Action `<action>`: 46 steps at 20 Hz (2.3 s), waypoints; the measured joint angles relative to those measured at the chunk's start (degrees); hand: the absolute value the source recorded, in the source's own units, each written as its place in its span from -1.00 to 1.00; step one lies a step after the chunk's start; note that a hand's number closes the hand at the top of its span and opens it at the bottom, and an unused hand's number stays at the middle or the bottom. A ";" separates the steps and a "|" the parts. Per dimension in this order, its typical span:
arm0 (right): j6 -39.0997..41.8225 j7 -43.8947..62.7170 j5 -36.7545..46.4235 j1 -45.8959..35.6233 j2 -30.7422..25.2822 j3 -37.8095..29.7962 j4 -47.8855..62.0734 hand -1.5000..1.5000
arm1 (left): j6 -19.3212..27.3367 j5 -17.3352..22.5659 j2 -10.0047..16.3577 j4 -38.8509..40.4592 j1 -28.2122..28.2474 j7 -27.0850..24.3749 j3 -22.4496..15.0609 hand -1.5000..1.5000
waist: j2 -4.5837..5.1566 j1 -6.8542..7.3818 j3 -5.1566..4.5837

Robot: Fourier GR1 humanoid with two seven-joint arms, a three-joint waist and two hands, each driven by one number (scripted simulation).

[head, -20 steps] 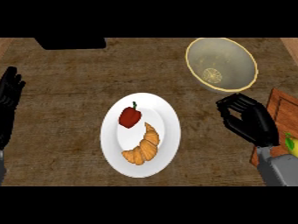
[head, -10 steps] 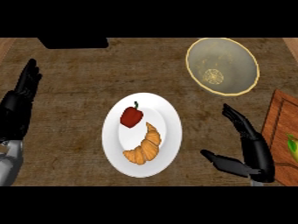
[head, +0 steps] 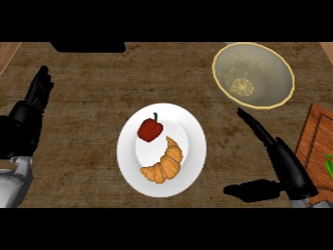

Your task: Pick the croissant from the plate and place it in the bowl

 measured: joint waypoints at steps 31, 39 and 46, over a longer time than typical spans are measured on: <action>24.37 33.82 17.02 -22.21 25.58 9.16 22.86 -1.00 | -3.36 -6.57 -6.30 0.10 -1.00 1.15 3.25 0.00 | 0.19 0.04 0.20; 22.17 26.45 20.59 -22.16 29.19 7.77 32.26 -1.00 | -5.93 -7.91 -7.79 -0.43 0.00 0.47 5.56 0.00 | 0.19 0.15 0.21; 19.18 21.73 23.42 -23.97 28.95 10.47 36.22 1.00 | -7.60 -8.59 -8.28 -1.84 -0.43 2.21 6.94 0.00 | -0.43 0.00 0.04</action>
